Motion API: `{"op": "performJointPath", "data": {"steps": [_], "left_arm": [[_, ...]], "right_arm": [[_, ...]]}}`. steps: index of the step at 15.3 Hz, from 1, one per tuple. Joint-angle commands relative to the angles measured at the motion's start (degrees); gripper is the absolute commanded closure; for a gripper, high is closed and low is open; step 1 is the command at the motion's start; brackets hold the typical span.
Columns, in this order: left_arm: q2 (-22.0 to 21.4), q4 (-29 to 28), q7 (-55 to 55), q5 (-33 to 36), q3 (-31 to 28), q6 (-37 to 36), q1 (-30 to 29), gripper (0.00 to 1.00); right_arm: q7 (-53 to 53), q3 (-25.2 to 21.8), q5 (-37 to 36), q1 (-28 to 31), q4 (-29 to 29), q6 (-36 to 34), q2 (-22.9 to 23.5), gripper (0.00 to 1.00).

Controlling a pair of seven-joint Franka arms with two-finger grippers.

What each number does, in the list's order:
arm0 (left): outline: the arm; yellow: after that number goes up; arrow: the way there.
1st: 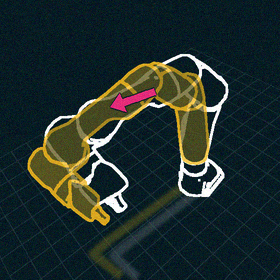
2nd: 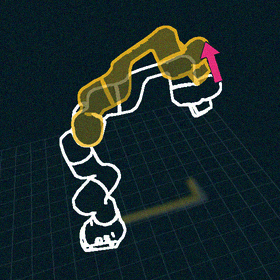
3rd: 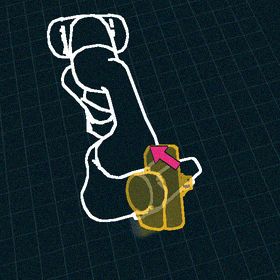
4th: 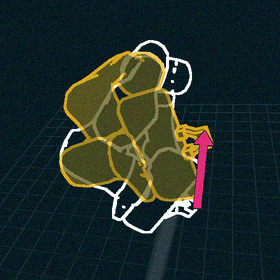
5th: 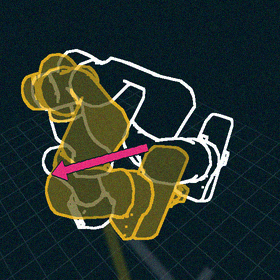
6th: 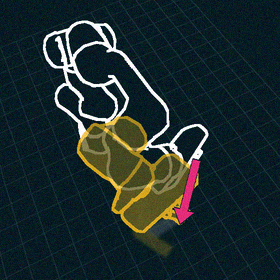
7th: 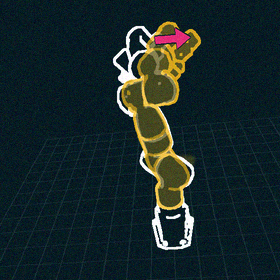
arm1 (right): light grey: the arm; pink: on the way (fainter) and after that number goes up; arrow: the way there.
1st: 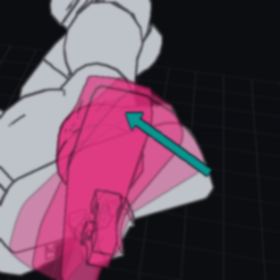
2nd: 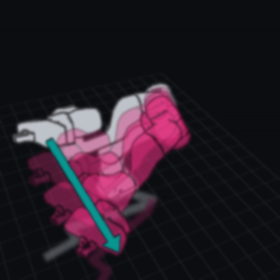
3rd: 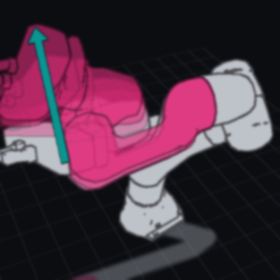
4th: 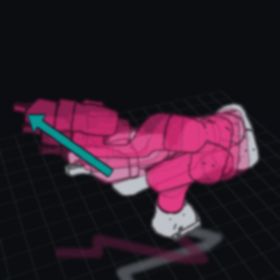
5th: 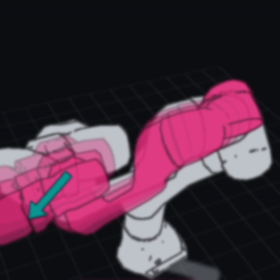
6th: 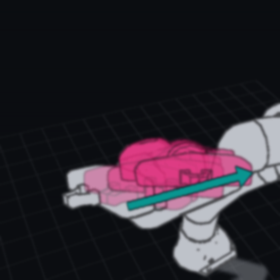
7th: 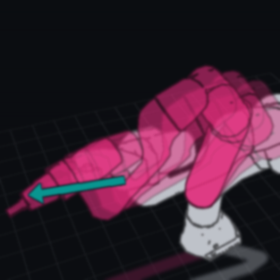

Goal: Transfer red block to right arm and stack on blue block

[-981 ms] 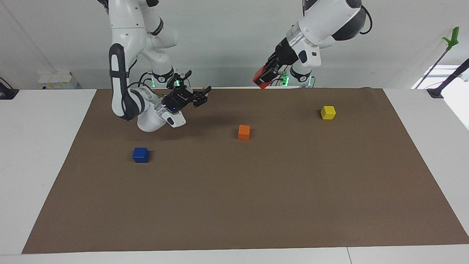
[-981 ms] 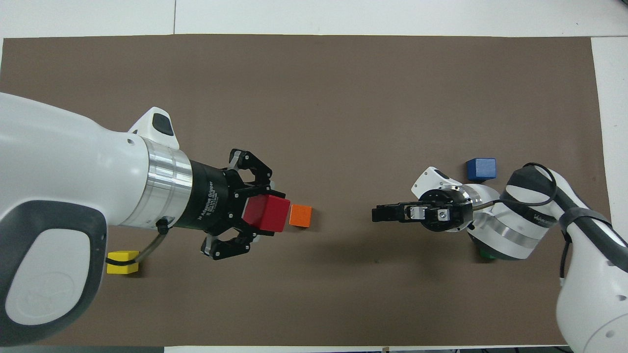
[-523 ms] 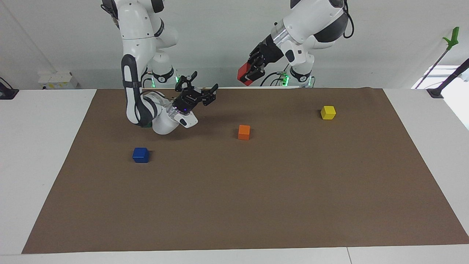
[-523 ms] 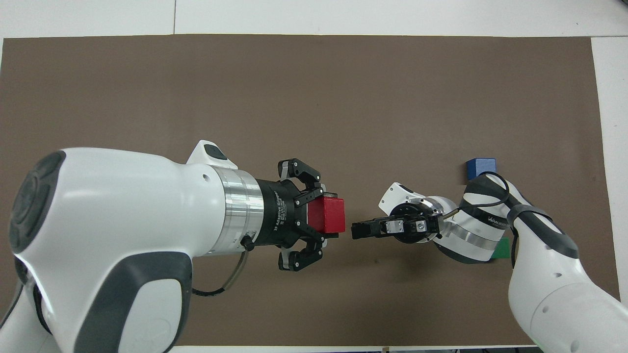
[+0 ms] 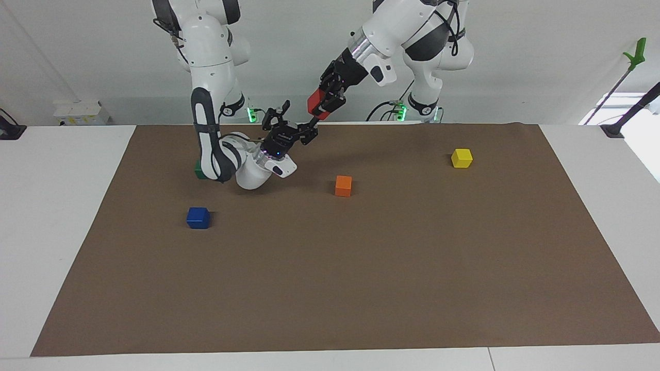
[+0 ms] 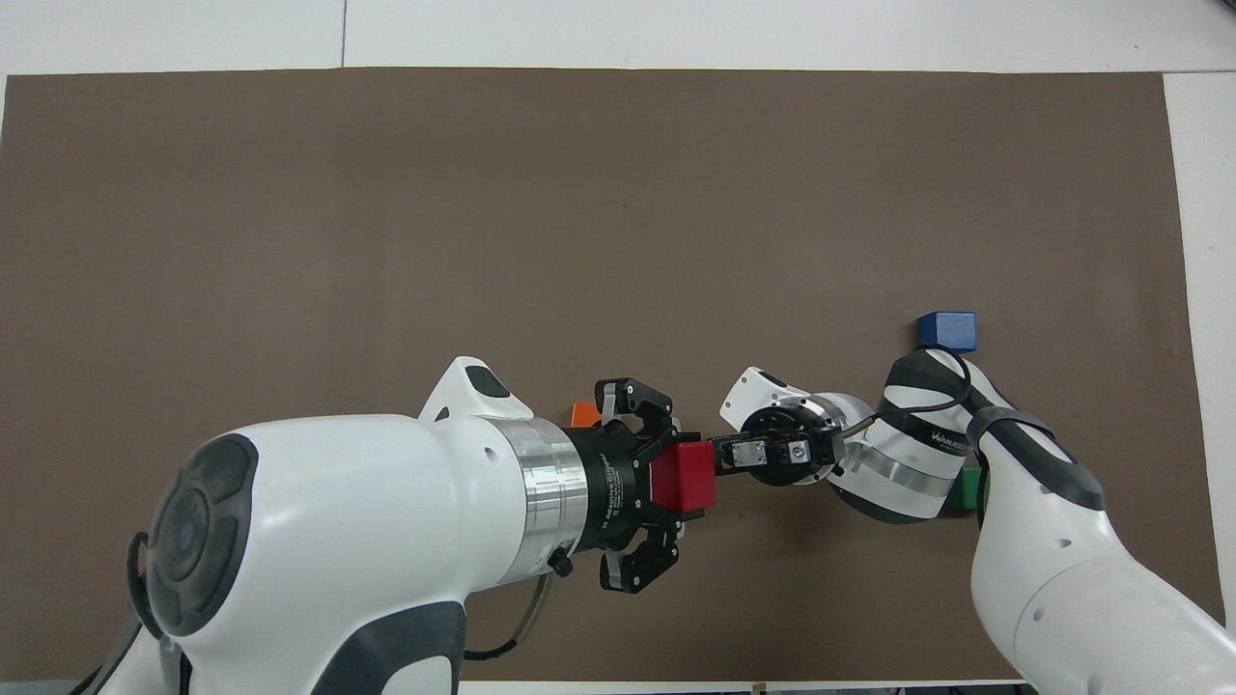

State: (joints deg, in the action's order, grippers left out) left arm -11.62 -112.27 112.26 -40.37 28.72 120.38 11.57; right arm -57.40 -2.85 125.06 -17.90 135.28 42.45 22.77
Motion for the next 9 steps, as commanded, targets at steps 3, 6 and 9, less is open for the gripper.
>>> {"op": "performJointPath", "data": {"steps": [3,6,9], "left_arm": [[-1.5,-3.3,1.7,-1.5,-0.7,4.8,2.9,1.0],[-1.6,-4.5,2.4,-1.5,-0.7,6.8,4.3,1.0],[-1.6,-4.5,2.4,-1.4,-0.7,6.8,4.3,1.0]], "right_arm": [[-4.2,0.2,3.5,-2.7,-1.0,1.1,1.1,0.0],[-5.7,0.2,4.6,-4.1,-1.9,2.2,2.0,0.0],[-5.7,0.2,4.8,-4.1,-2.3,2.6,2.1,0.0]]}}
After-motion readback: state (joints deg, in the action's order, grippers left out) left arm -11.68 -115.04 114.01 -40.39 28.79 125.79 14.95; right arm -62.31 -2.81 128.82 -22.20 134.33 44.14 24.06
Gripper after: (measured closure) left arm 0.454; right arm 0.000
